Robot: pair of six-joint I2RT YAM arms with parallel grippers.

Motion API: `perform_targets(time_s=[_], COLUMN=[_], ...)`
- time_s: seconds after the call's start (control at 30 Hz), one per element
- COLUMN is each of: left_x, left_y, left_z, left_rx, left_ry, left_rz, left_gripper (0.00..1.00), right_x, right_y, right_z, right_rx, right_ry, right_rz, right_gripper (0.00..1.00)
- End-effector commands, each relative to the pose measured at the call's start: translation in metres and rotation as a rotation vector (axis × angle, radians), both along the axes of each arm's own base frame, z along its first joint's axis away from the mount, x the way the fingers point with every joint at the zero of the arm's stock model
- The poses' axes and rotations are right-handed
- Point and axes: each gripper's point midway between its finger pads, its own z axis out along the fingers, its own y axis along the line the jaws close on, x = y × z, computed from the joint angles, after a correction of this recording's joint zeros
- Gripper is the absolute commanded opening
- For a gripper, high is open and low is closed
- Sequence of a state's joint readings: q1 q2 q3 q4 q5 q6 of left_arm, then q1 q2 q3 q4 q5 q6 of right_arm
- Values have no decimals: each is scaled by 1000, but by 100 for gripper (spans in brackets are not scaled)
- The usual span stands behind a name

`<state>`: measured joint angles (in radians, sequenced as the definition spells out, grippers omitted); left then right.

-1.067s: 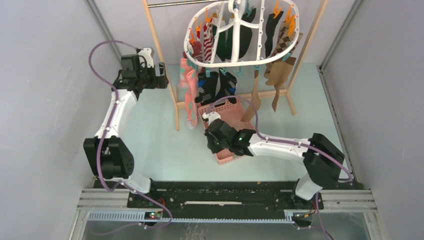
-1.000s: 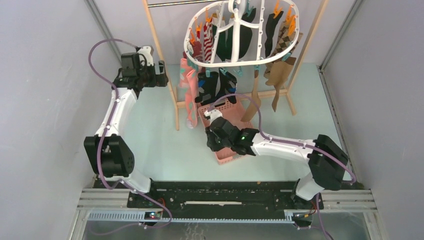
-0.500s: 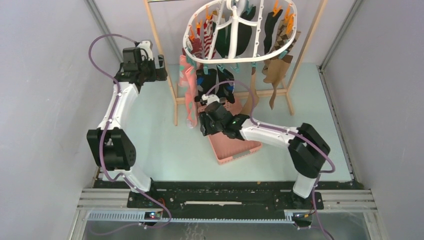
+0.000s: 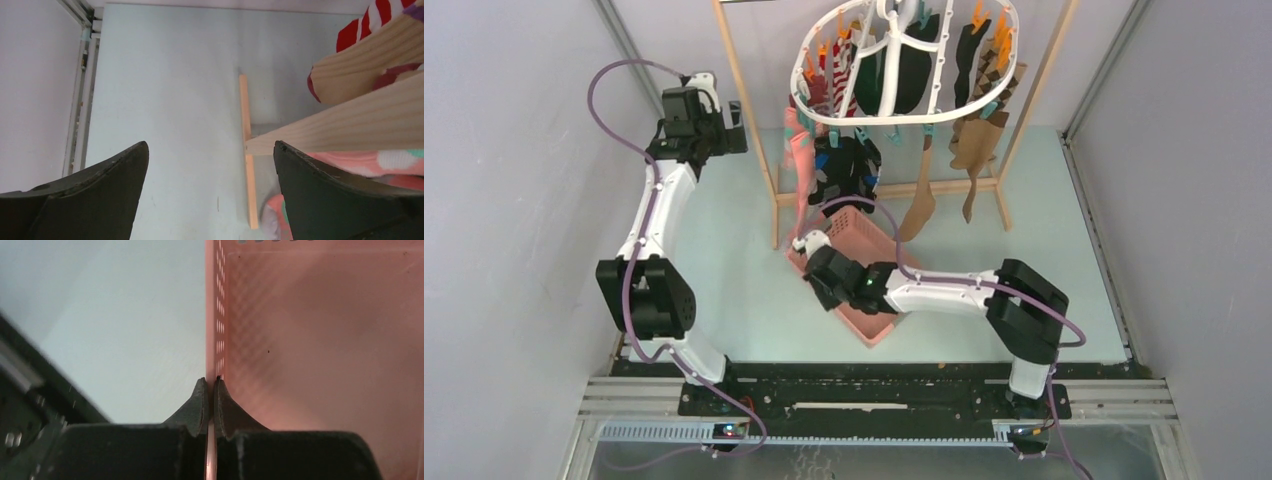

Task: Remove the socks clipped to the hanger
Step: Remove the bin from the center of the board, then remove the sock from the hanger.

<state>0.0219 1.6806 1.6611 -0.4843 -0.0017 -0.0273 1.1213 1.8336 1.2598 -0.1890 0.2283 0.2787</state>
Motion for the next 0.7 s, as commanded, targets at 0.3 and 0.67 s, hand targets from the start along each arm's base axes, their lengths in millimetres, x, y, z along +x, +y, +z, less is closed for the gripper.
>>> perform_targets(time_s=[0.3,0.67], left_x=[-124,-185], left_y=[-3,-41], left_z=[-16,-14], left_rx=[24,-30], left_ry=[102,137], left_rz=[-193,-408], left_gripper=[100,100], right_x=[-118,-53], right_y=[-27,-44], right_z=[9,115], right_rx=[-79,194], right_ry=[50,-68], right_rz=[552,281], right_gripper=[0,100])
